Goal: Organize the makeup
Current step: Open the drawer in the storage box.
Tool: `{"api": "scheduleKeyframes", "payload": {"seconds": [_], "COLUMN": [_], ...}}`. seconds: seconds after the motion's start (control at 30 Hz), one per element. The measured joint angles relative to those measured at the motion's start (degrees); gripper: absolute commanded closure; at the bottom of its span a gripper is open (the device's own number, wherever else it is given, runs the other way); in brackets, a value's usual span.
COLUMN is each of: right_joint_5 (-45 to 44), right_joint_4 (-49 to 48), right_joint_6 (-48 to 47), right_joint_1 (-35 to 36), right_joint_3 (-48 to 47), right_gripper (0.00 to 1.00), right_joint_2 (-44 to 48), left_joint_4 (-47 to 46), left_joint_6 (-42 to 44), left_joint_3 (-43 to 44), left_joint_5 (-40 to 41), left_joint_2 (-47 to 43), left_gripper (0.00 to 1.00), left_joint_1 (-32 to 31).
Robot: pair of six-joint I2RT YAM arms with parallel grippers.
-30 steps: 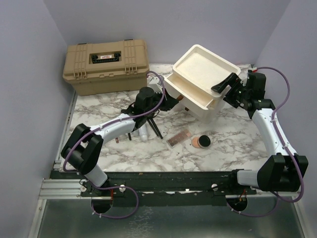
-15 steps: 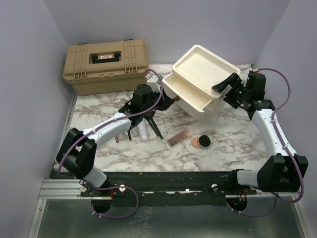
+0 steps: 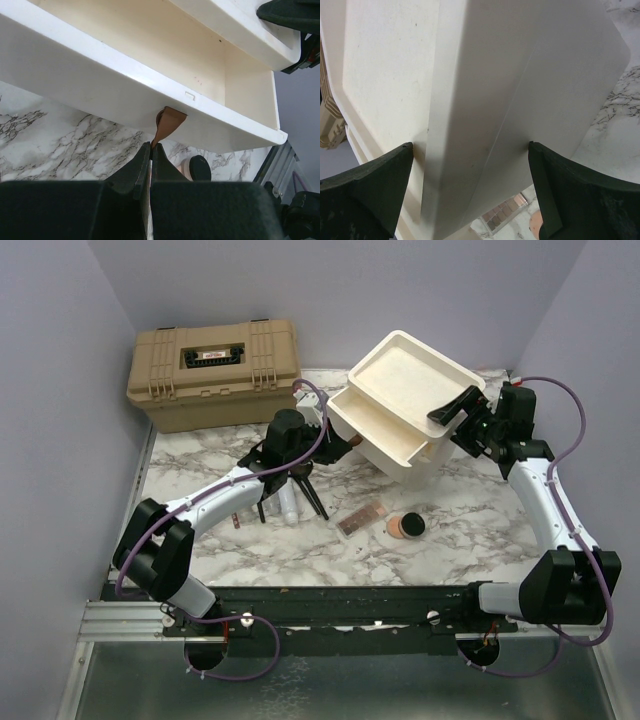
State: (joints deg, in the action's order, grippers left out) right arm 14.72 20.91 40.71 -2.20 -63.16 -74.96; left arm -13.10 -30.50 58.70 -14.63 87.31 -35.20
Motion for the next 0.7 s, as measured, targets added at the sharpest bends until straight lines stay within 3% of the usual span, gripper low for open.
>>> {"api": "scheduleKeyframes", "payload": {"seconds": [0.7], "right_joint_5": [0.81], "right_joint_4": [-0.42], "right_joint_6": [0.22], "right_joint_1": [0.00], "right_joint_3": [-0.07], "right_gripper": [0.02], "right_joint_2": [-0.50], "left_joint_4": [2.60], "left_joint_6": [2.69], "left_joint_3": [-0.33], "left_joint_5": [-0.28], "left_joint_2": [-2.03], "left_gripper": [1.00], "left_joint_1": [0.26]}}
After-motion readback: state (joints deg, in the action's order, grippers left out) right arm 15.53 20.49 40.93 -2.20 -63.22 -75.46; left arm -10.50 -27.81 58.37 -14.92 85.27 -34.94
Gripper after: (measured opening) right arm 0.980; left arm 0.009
